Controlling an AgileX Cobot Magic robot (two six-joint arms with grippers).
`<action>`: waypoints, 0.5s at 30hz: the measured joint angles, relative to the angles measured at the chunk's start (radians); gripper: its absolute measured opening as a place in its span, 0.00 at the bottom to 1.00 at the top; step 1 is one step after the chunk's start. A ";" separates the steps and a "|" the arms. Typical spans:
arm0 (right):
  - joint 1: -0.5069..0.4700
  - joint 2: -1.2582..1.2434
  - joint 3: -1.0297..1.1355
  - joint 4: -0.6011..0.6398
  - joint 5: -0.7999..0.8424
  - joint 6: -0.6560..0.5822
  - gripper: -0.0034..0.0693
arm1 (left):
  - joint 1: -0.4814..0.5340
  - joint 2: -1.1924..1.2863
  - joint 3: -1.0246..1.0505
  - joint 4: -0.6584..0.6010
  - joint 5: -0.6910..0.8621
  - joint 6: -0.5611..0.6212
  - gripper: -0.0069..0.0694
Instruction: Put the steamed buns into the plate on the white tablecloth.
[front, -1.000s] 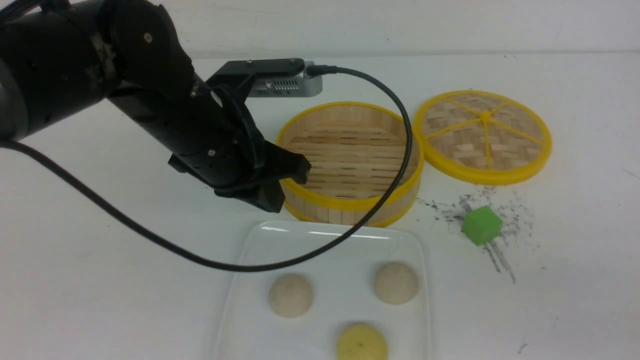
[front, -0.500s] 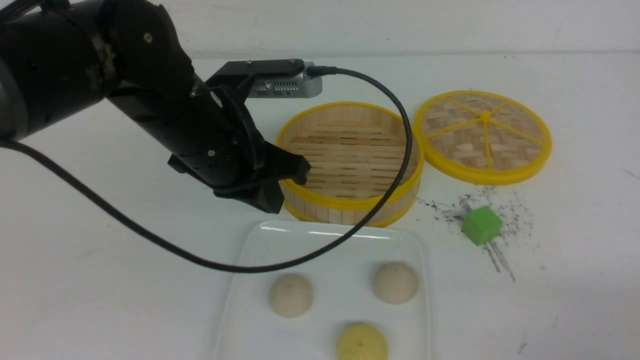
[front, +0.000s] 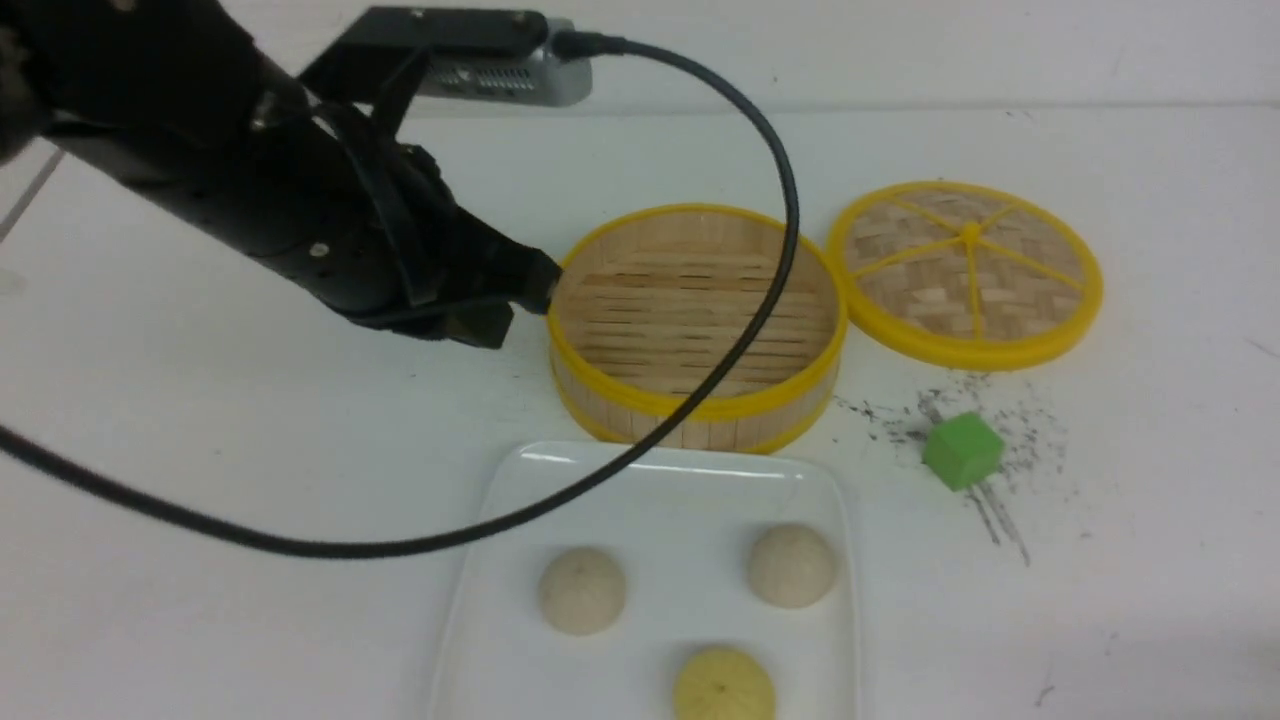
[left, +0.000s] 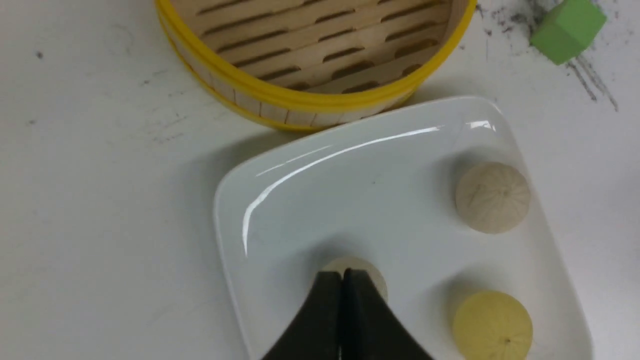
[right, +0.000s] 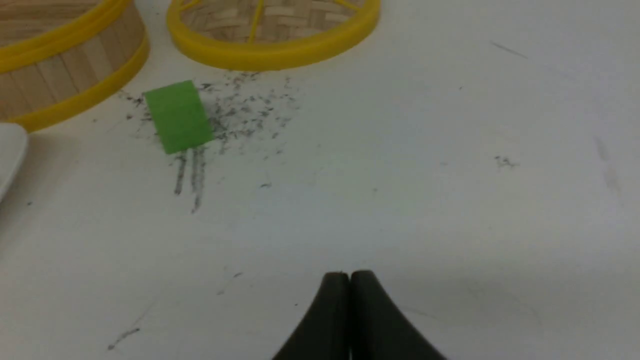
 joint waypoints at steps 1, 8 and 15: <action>-0.015 0.000 0.001 -0.001 -0.002 0.000 0.08 | 0.000 -0.028 0.000 0.017 0.007 -0.008 0.11; -0.075 0.000 0.002 -0.001 -0.010 0.000 0.09 | 0.000 -0.201 0.000 0.213 0.110 -0.162 0.11; -0.086 0.000 0.002 -0.001 -0.010 0.000 0.10 | 0.000 -0.392 0.064 0.401 0.253 -0.316 0.11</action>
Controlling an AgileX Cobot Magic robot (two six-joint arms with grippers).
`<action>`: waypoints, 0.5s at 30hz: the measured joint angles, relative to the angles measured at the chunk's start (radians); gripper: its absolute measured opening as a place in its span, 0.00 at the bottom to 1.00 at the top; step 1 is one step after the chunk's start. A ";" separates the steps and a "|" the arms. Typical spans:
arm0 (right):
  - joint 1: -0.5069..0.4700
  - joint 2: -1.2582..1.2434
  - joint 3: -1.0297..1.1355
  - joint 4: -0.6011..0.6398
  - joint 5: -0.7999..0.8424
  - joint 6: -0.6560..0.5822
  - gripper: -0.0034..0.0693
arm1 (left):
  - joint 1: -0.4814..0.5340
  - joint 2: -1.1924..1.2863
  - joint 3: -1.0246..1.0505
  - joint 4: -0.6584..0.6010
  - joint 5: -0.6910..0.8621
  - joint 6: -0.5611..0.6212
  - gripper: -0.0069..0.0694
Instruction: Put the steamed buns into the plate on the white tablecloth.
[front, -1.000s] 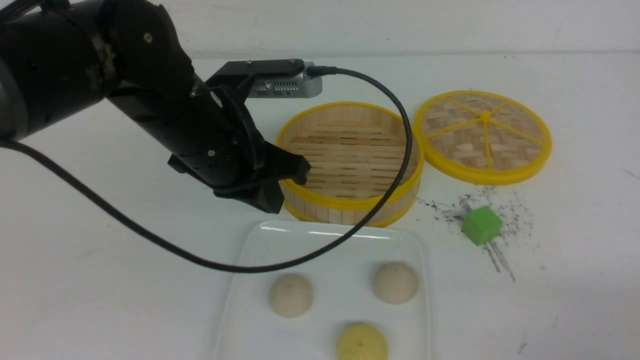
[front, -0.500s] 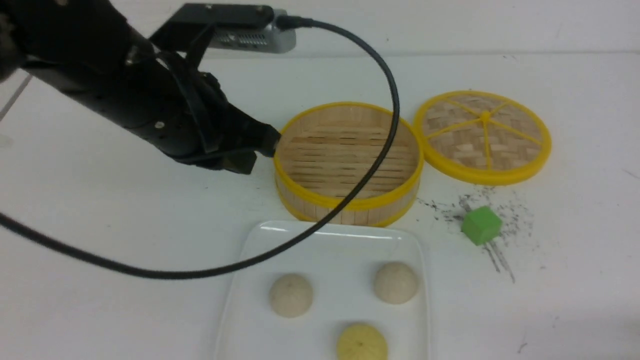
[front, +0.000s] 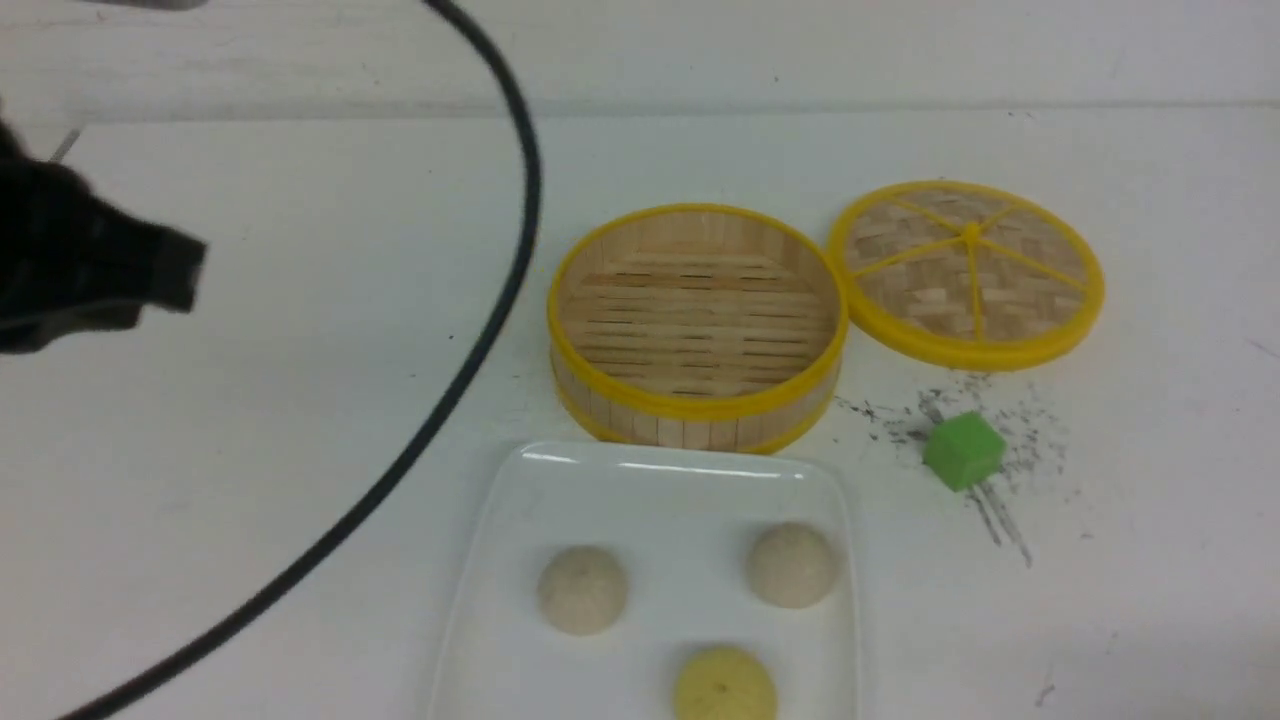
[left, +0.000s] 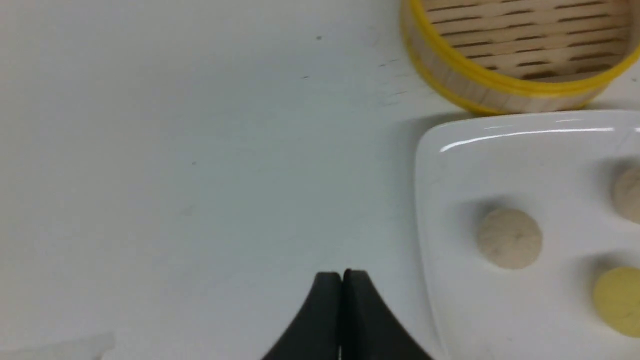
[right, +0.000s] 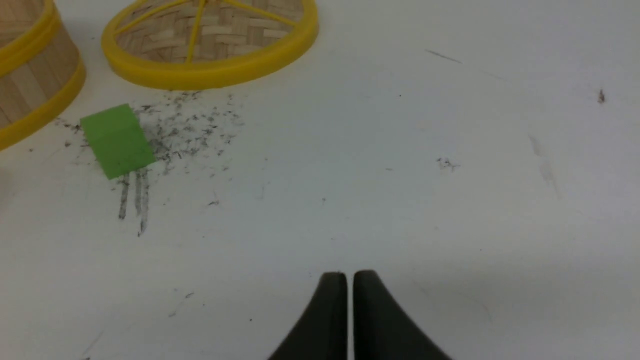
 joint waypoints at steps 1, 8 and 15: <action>0.000 0.000 0.000 0.000 0.000 0.000 0.10 | 0.000 -0.036 0.035 0.010 0.001 -0.022 0.11; 0.000 0.000 0.000 0.000 0.000 0.001 0.11 | 0.000 -0.343 0.467 -0.010 -0.258 -0.135 0.11; 0.000 0.000 0.000 0.000 0.000 0.001 0.12 | 0.000 -0.539 0.777 -0.021 -0.590 -0.330 0.11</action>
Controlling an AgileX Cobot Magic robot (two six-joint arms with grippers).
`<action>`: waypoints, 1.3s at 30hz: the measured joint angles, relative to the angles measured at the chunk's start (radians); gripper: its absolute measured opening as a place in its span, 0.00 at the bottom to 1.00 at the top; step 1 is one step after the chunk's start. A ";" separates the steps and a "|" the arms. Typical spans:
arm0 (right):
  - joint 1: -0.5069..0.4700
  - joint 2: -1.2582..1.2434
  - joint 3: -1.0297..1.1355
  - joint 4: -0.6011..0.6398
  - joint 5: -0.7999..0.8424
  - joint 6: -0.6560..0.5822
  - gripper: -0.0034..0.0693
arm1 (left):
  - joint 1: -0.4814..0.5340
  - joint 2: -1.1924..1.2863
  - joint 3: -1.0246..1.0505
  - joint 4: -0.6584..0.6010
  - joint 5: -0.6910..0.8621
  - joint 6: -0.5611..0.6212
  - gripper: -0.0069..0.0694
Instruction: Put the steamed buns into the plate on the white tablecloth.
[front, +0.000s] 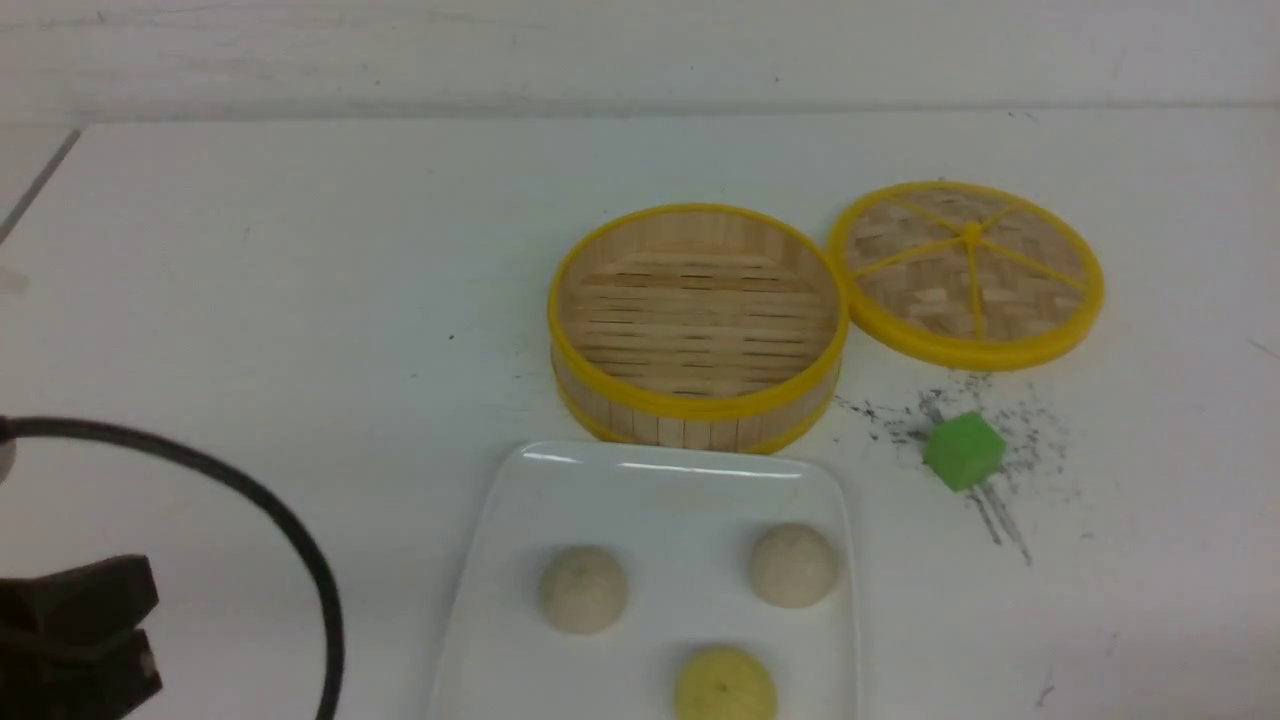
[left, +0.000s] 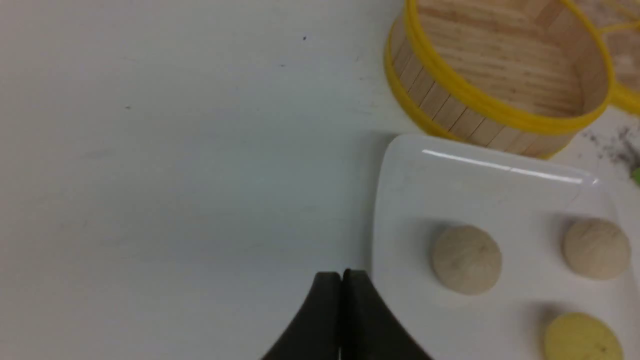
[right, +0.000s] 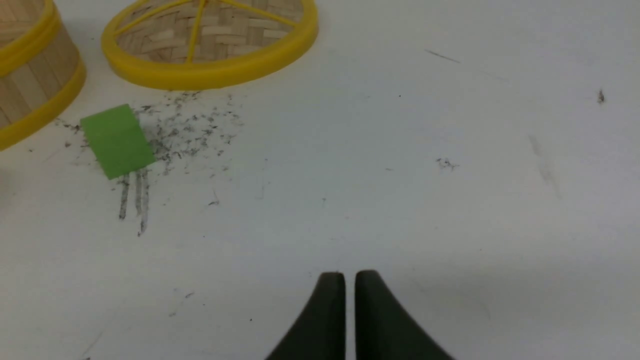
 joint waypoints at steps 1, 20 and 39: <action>0.000 0.000 0.000 0.000 0.000 0.000 0.12 | 0.000 -0.015 0.020 0.003 -0.025 -0.020 0.11; 0.000 0.000 0.000 0.000 -0.001 0.000 0.16 | 0.000 -0.031 0.040 0.262 -0.063 -0.041 0.13; 0.000 0.000 0.000 0.000 -0.001 0.000 0.19 | 0.246 -0.299 0.232 0.268 -0.193 -0.041 0.15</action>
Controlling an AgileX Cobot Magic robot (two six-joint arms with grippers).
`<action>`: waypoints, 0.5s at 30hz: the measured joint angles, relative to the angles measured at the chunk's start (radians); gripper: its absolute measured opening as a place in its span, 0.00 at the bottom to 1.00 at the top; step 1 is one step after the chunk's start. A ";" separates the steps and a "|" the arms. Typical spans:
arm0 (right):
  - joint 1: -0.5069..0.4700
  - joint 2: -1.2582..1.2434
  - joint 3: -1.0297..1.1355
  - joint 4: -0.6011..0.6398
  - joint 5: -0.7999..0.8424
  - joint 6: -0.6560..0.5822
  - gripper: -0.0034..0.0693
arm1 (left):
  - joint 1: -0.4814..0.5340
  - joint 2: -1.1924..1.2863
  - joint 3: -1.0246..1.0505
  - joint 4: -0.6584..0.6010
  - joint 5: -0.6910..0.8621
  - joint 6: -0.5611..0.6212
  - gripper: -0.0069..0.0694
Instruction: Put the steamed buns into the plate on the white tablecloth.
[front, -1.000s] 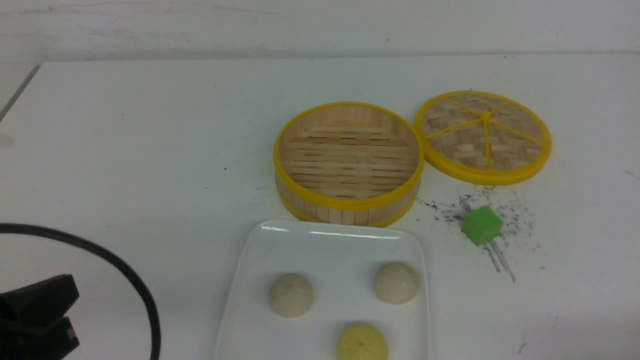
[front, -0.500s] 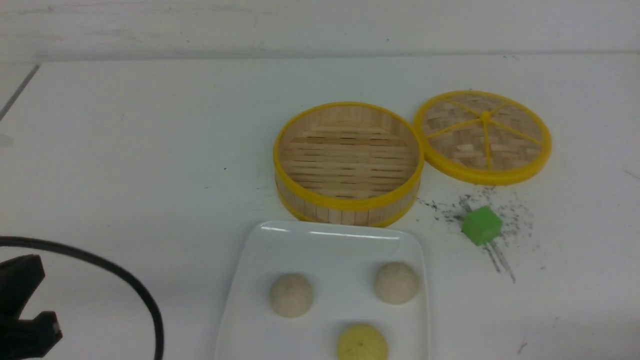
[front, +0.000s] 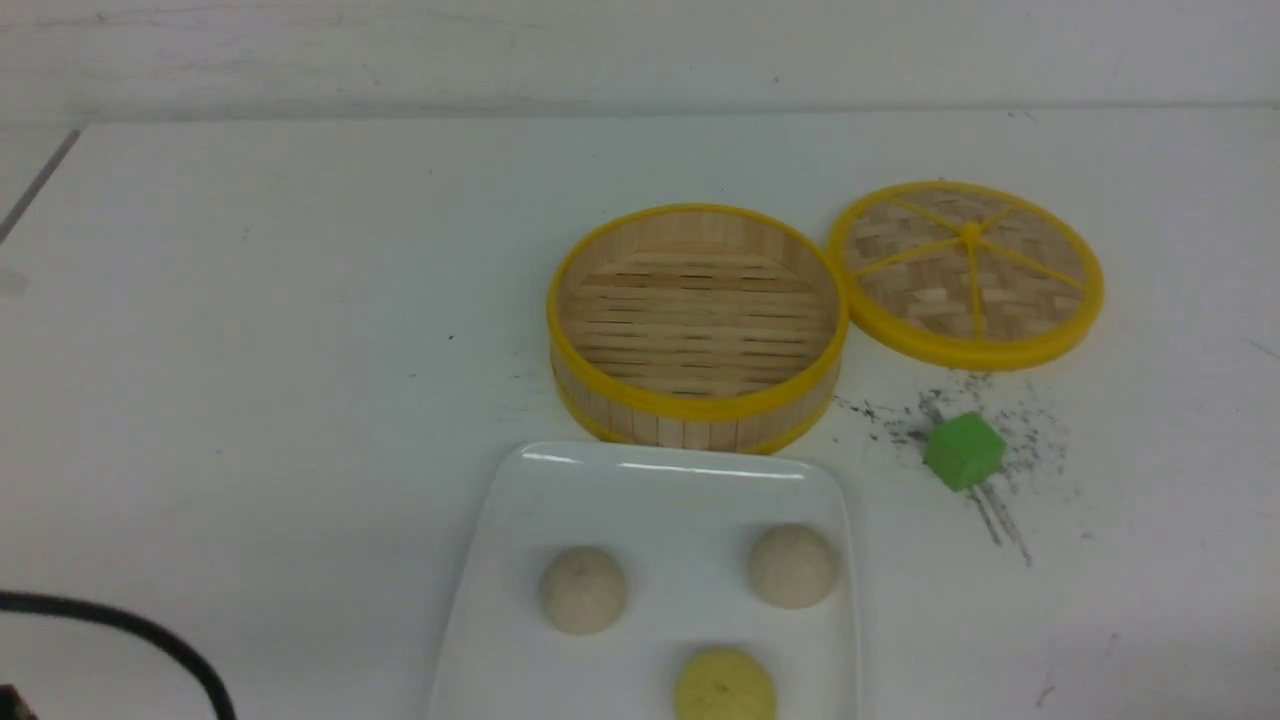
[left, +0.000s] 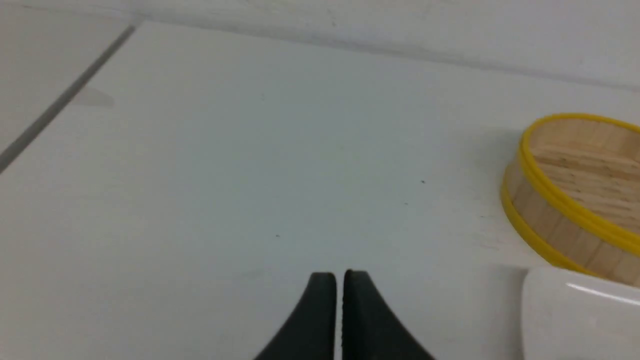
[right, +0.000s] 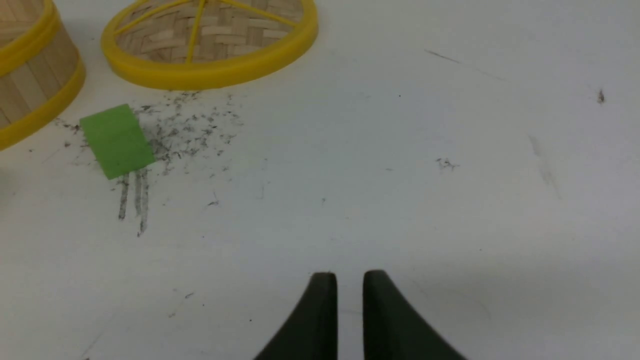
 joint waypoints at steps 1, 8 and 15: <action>0.000 0.000 0.000 0.000 0.000 0.000 0.19 | 0.028 -0.023 0.023 -0.011 -0.019 0.000 0.15; -0.002 0.000 0.000 0.000 0.000 0.000 0.20 | 0.249 -0.160 0.254 -0.243 -0.135 0.168 0.16; -0.002 0.000 0.000 0.000 0.000 0.000 0.22 | 0.206 -0.161 0.266 -0.302 -0.051 0.321 0.17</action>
